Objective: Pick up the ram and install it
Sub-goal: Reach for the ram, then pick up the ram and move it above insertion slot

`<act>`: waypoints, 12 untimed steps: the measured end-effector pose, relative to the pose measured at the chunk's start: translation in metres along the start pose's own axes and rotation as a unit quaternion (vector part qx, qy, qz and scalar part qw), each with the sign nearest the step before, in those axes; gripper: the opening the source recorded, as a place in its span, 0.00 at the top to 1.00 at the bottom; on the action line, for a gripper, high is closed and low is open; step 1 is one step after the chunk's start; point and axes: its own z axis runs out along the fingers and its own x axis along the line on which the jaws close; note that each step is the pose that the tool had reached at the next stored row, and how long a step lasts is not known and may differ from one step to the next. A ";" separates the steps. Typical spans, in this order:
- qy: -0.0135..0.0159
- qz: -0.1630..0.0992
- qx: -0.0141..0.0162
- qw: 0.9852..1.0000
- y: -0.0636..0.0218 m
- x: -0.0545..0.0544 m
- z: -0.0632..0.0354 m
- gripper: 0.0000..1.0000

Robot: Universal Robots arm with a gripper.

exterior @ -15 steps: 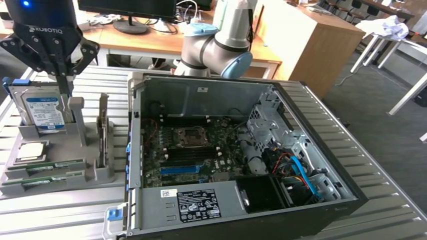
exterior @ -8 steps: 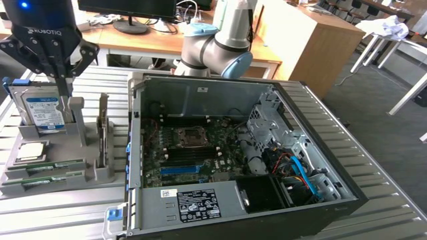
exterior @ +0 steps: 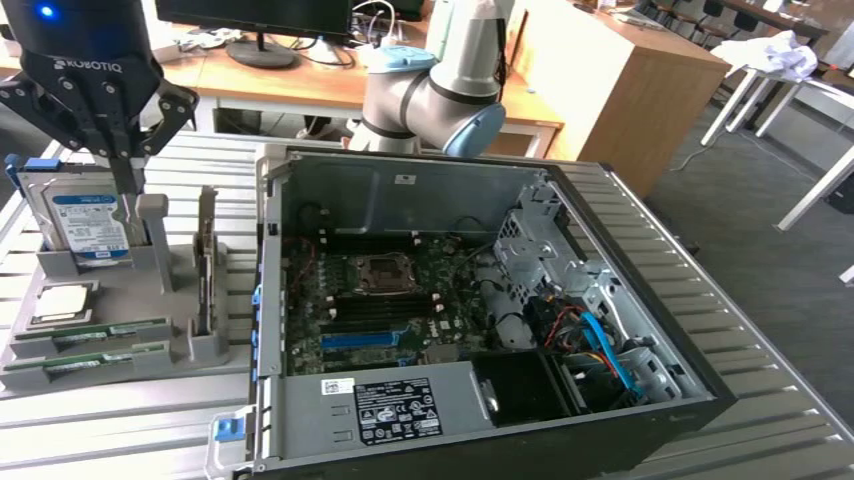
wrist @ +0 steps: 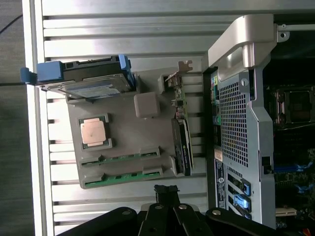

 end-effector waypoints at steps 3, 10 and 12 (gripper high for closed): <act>0.000 0.000 0.000 1.000 0.0000 0.000 0.0000 0.90; 0.000 0.000 0.000 1.000 0.0000 0.000 0.0000 0.90; 0.000 -0.002 0.000 1.000 0.0000 0.000 0.0000 0.90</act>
